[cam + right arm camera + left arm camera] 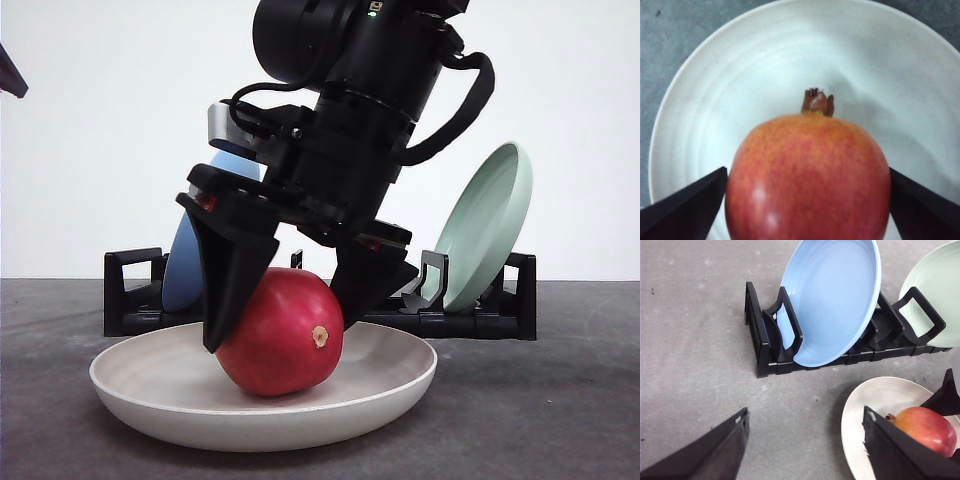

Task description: Place pomegranate in white plate

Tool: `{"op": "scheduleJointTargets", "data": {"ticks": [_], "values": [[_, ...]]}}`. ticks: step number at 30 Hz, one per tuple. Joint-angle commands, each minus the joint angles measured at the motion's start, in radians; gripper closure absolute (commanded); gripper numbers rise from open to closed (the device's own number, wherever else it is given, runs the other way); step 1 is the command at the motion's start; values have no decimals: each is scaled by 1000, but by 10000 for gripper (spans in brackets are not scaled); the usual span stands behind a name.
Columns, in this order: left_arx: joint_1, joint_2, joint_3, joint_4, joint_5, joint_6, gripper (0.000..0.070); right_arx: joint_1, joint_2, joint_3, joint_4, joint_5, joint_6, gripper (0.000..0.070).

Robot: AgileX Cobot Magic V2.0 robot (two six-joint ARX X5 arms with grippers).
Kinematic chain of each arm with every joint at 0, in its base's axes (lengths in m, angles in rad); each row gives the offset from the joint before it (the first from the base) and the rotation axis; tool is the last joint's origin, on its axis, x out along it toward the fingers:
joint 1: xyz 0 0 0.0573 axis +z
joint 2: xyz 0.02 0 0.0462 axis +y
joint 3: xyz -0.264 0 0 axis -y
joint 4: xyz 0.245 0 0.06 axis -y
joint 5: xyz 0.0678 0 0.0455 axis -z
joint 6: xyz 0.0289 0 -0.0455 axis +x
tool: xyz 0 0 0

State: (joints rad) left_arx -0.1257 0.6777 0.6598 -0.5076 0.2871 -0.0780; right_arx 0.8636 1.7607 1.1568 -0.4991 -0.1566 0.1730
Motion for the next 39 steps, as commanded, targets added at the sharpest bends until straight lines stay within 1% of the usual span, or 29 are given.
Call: {"op": "scheduleJointTargets", "data": {"ticks": [1,4,6,8,13,16,19,23,26,30,32,36,39], "values": [[0,5,6,6,2,11,266,11,20,22,12,1,8,45],[0,5,6,7,2,11,266,12,12,22,32,15,-6,36],[0,5,6,6,2,11,266,12,-9,21,54,65,-22,36],[0,5,6,6,2,11,266,13,-43,14,90,93,-40,36],[0,5,6,8,2,14,266,5,-165,-74,242,78,-67,37],[0,5,6,8,2,14,266,-9,-250,-155,322,70,-69,37],[0,5,6,6,2,14,266,-32,-338,-237,371,46,-69,44],[0,5,6,6,2,14,266,-64,-454,-348,409,49,-69,59],[0,5,6,5,2,14,266,-108,-539,-432,409,45,-64,82],[0,5,6,4,2,14,266,-201,-648,-540,408,-1,-20,82],[0,5,6,3,2,14,266,-250,-694,-577,404,-10,-1,82],[0,5,6,-1,2,14,266,-365,-775,-624,367,-36,0,82],[0,5,6,-2,2,13,266,-461,-809,-630,318,-55,-23,82]]}}
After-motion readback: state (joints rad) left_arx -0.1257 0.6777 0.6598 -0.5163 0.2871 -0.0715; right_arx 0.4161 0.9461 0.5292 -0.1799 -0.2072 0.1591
